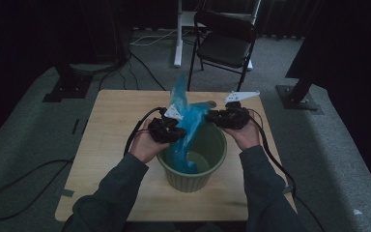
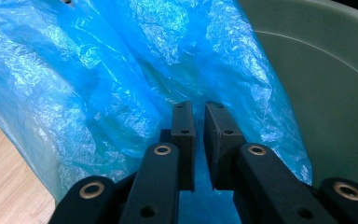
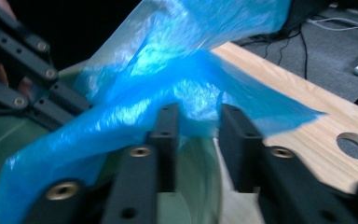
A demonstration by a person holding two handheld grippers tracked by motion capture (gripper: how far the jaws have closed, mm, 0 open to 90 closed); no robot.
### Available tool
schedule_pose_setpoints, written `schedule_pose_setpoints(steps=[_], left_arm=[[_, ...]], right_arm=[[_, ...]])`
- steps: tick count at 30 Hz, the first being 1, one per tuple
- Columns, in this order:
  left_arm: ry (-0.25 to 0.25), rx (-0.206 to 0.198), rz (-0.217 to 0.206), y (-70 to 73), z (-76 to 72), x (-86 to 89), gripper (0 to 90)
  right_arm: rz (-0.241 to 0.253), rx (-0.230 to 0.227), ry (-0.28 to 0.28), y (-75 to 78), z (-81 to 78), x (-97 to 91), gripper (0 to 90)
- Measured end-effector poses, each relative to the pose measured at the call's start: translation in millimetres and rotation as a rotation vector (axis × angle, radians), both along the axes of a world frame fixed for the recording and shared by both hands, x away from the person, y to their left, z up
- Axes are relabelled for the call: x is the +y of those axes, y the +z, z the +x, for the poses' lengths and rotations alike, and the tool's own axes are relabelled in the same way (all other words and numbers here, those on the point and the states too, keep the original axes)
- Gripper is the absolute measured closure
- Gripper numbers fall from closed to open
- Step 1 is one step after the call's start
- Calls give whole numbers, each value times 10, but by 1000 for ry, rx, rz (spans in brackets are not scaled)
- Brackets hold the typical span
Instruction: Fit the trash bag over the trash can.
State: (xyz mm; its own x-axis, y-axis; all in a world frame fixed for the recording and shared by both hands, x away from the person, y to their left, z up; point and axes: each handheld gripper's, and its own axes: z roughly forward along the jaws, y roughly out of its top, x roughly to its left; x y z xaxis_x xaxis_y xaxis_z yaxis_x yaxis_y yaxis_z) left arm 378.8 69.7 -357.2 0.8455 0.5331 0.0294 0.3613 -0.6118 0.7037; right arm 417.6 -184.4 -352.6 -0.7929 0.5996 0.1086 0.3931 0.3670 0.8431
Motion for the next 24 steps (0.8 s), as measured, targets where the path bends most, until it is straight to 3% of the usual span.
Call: schedule_pose_setpoints(steps=[4,8,11,15,21,24], left_arm=[[8,-8,-16,33,8,39,784],[30,-18,-44,114,24,110,733],[46,-28,-86,184,43,159,695],[28,-3,-186,249,73,195,653],[41,-21,-245,345,108,154,581],[80,-47,-246,381,141,102,516]], right_arm=[[-26,-12,8,-16,-37,22,841],[-35,-21,21,-6,-69,21,860],[-37,-23,29,0,-95,16,864],[-49,-30,42,1,-135,25,864],[-60,-32,63,-13,-187,42,864],[-62,-33,69,-24,-199,50,864]])
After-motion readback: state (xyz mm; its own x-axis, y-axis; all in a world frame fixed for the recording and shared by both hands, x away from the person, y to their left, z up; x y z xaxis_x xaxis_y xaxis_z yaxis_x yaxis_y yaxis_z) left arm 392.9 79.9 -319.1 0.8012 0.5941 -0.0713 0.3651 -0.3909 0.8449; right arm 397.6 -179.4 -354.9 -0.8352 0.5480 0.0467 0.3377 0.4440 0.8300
